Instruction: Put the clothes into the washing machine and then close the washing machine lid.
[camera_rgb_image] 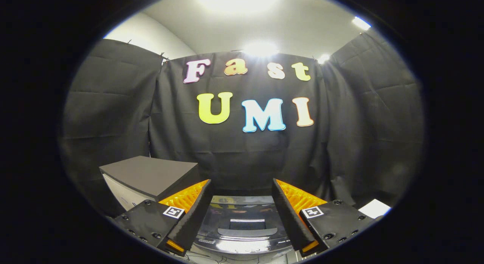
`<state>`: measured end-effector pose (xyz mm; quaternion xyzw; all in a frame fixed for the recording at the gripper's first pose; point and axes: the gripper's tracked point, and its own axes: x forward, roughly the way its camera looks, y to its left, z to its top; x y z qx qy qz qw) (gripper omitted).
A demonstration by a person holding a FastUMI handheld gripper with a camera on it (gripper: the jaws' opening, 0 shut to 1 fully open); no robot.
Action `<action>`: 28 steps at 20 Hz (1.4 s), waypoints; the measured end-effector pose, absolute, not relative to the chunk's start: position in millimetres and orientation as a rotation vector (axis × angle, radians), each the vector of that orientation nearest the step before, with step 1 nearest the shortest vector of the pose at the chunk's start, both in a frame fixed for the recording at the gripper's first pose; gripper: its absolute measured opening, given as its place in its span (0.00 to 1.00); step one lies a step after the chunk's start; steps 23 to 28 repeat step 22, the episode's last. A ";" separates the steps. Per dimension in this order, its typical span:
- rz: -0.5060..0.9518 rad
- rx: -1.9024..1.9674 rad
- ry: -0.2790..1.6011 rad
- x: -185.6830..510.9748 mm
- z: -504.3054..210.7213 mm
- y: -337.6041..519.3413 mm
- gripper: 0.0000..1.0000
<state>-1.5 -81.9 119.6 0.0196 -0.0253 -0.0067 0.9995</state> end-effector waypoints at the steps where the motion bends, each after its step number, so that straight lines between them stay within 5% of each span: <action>1: -0.019 0.028 -0.056 -8.2 121.9 -84.5 0.97; 28: -0.010 0.013 -0.095 -60.1 134.8 -93.6 0.97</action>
